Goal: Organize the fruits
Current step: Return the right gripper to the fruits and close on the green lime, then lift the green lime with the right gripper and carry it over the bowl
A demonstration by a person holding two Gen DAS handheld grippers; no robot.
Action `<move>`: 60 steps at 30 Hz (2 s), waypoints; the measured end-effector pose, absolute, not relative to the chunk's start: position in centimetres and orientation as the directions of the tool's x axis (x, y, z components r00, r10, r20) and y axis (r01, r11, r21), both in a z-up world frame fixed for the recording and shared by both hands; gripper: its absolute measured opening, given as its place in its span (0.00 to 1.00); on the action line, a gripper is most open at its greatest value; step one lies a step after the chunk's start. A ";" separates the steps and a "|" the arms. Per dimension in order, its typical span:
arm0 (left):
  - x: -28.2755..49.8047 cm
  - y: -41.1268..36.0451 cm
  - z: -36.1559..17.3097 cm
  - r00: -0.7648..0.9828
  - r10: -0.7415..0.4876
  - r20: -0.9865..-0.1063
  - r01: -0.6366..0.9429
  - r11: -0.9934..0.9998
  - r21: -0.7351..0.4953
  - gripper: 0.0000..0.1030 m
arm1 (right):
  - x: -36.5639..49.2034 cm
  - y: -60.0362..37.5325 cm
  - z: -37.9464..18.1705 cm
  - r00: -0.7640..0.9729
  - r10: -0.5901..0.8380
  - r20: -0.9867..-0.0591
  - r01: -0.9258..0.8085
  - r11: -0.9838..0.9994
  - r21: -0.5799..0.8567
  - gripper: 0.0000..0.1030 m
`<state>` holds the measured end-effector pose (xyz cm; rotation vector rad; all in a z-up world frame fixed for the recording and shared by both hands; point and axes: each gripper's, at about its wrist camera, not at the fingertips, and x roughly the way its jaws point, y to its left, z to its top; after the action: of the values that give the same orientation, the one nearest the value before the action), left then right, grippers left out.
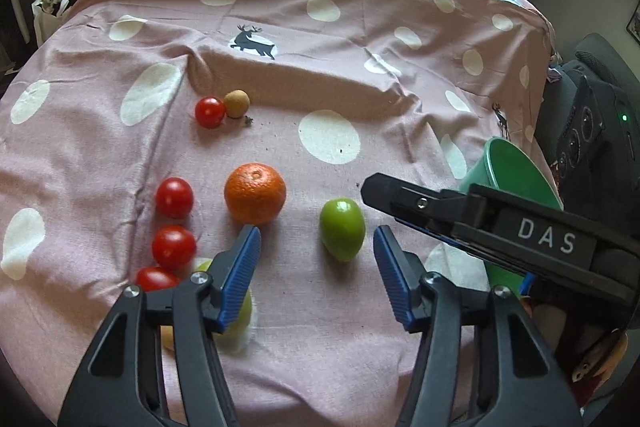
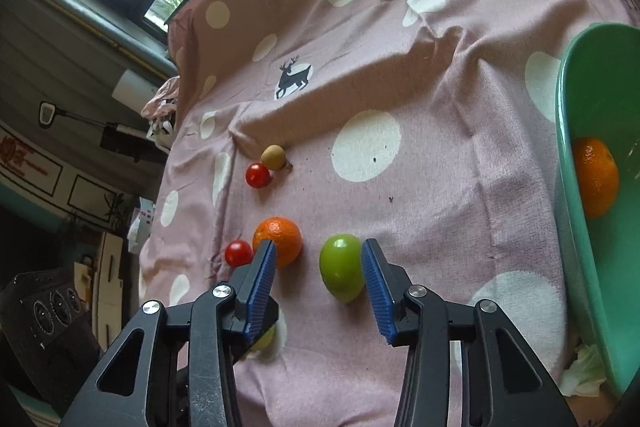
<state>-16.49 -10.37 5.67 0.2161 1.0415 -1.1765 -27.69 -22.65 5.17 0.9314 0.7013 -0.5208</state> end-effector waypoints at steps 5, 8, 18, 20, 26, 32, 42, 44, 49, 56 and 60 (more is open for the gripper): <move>-17.2 -11.6 4.6 -0.019 -0.632 -0.775 0.832 0.419 -0.362 0.51 | -28.0 -23.1 4.7 0.654 -0.109 -0.749 0.691 0.490 0.532 0.44; -17.5 -12.0 4.4 -0.030 -0.635 -0.772 0.836 0.407 -0.368 0.51 | -28.1 -23.5 4.2 0.656 -0.090 -0.749 0.689 0.476 0.547 0.44; -17.6 -13.0 3.4 -0.049 -0.618 -0.784 0.828 0.414 -0.378 0.50 | -27.5 -24.2 2.7 0.636 -0.054 -0.770 0.702 0.455 0.548 0.44; -17.6 -13.1 3.3 -0.055 -0.618 -0.784 0.827 0.412 -0.383 0.50 | -27.5 -24.2 2.5 0.633 -0.047 -0.773 0.703 0.455 0.547 0.43; -17.9 -13.5 3.0 -0.051 -0.613 -0.788 0.831 0.412 -0.374 0.49 | -27.3 -24.2 2.3 0.628 -0.041 -0.777 0.705 0.452 0.546 0.43; -18.0 -13.7 2.8 -0.050 -0.613 -0.789 0.837 0.405 -0.368 0.45 | -27.2 -24.3 1.8 0.626 -0.026 -0.779 0.706 0.442 0.553 0.43; -18.2 -13.9 2.6 -0.065 -0.613 -0.787 0.841 0.391 -0.374 0.34 | -26.9 -24.3 1.3 0.627 -0.004 -0.779 0.698 0.446 0.560 0.40; -18.2 -14.0 2.5 -0.059 -0.612 -0.789 0.843 0.393 -0.368 0.32 | -26.9 -24.3 1.1 0.629 0.005 -0.778 0.695 0.444 0.565 0.37; -18.3 -14.1 2.4 -0.049 -0.611 -0.790 0.846 0.395 -0.358 0.31 | -26.8 -24.2 1.2 0.626 -0.003 -0.780 0.695 0.456 0.556 0.37; -18.5 -13.8 2.9 -0.025 -0.616 -0.787 0.857 0.393 -0.334 0.30 | -27.0 -24.1 1.2 0.633 0.006 -0.774 0.692 0.444 0.569 0.37; -18.5 -13.4 3.5 -0.017 -0.628 -0.778 0.862 0.385 -0.330 0.30 | -27.2 -23.7 1.6 0.644 -0.002 -0.765 0.684 0.451 0.574 0.37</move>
<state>-18.50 -13.43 3.47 0.2810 1.0410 -1.2079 -27.21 -23.75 1.62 1.0285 0.7780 -0.4813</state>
